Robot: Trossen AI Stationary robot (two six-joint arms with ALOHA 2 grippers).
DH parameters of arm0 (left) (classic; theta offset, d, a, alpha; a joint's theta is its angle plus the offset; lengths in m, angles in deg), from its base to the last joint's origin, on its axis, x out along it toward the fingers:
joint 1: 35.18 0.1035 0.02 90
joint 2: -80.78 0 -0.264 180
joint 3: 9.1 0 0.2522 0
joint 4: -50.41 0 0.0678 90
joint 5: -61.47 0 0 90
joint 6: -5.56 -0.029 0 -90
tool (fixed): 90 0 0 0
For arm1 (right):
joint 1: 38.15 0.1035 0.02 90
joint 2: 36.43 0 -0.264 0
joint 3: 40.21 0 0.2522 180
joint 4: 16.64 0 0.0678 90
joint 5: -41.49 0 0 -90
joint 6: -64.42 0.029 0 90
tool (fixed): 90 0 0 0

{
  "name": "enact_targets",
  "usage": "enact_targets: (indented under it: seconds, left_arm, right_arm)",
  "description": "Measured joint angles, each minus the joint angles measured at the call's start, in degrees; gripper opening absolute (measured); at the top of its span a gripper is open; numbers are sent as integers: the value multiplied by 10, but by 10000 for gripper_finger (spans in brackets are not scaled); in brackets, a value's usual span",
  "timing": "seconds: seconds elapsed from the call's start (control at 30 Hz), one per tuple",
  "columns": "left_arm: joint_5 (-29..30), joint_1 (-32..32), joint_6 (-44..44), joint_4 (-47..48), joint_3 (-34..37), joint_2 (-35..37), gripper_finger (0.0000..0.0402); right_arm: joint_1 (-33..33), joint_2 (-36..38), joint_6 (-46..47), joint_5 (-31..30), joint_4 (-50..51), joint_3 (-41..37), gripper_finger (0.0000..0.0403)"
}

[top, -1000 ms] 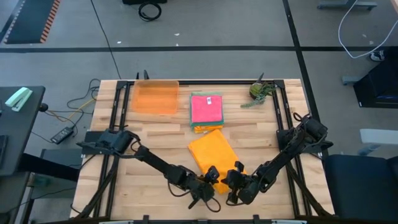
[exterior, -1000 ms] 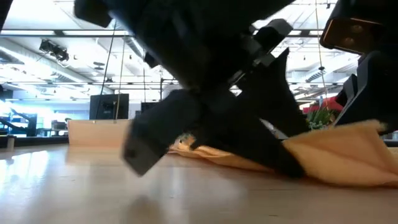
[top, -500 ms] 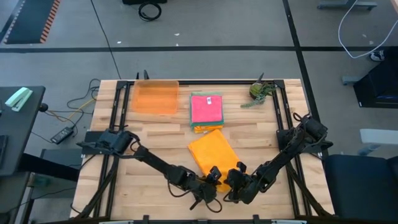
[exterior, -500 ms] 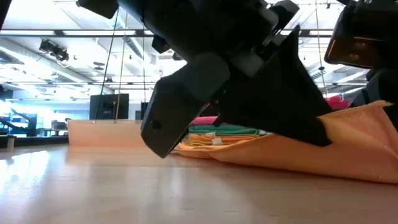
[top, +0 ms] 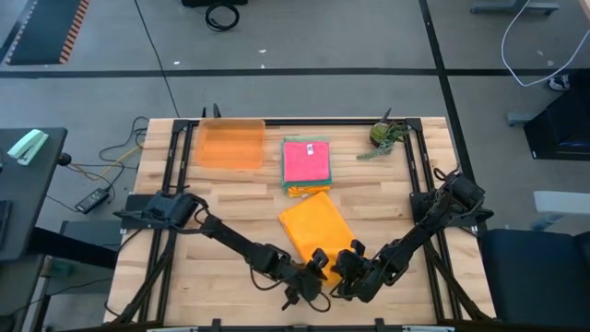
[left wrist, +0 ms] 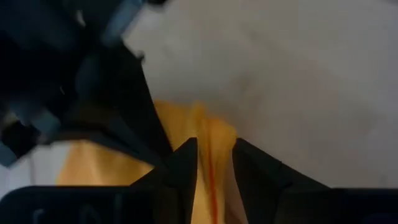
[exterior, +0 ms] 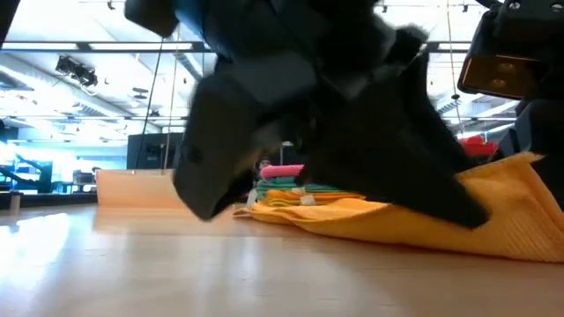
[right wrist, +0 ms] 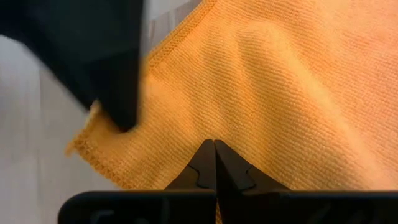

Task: Fold microfiber towels
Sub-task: Fold the orange towel

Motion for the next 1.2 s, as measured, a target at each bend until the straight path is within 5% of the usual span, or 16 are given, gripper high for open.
enact_targets:
  seconds: [1.2]
  left_arm:
    - [-56, 1, 46, 9, 0, -8, 35]
  right_arm:
    - [1, -2, 3, 2, -6, -1, 0]
